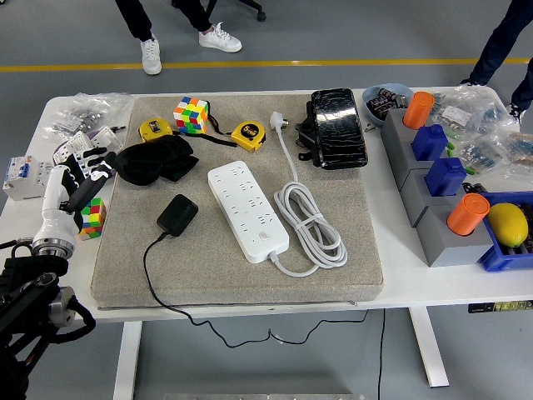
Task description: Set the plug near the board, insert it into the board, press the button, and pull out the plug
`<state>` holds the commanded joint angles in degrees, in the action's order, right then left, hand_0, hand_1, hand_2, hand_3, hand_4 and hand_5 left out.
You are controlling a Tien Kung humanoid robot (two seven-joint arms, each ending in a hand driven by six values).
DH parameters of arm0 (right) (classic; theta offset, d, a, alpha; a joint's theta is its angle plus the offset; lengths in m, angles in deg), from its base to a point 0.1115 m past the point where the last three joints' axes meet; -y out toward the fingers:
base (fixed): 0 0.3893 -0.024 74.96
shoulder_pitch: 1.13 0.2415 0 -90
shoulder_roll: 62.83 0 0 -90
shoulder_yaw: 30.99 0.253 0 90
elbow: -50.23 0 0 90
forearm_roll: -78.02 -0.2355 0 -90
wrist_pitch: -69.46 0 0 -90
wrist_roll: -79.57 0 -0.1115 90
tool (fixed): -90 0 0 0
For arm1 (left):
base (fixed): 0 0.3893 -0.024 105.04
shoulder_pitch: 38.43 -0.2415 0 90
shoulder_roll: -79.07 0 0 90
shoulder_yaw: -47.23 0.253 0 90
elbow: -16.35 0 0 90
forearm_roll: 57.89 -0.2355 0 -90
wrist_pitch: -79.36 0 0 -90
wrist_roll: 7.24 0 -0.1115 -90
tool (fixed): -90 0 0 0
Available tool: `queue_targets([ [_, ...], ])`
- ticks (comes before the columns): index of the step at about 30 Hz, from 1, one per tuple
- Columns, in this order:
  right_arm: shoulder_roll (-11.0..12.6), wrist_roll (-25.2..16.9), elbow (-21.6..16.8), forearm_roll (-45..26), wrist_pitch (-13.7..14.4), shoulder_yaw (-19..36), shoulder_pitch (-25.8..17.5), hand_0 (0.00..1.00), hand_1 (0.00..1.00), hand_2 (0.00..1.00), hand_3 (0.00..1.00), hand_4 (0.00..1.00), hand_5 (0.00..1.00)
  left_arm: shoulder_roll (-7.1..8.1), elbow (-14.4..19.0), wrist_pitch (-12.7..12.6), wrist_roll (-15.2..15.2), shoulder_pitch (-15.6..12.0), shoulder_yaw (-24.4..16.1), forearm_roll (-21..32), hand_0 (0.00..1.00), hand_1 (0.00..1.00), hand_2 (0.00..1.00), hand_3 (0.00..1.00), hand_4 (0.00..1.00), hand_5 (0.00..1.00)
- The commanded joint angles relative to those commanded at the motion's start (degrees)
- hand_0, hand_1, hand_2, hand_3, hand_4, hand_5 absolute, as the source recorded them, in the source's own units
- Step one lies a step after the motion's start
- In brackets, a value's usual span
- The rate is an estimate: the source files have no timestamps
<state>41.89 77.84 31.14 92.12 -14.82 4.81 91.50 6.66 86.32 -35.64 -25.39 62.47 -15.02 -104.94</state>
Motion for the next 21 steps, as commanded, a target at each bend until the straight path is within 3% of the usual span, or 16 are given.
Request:
queue_targets([
  [21, 1.3, 2.1, -0.2, 1.5, 1.3, -0.9, 2.3, 0.571, 0.644, 0.611, 0.542, 0.925, 0.488, 0.23, 0.2, -0.2, 0.8, 1.0, -1.2, -0.3, 0.594, 0.621, 0.611, 0.608, 0.82, 0.411],
])
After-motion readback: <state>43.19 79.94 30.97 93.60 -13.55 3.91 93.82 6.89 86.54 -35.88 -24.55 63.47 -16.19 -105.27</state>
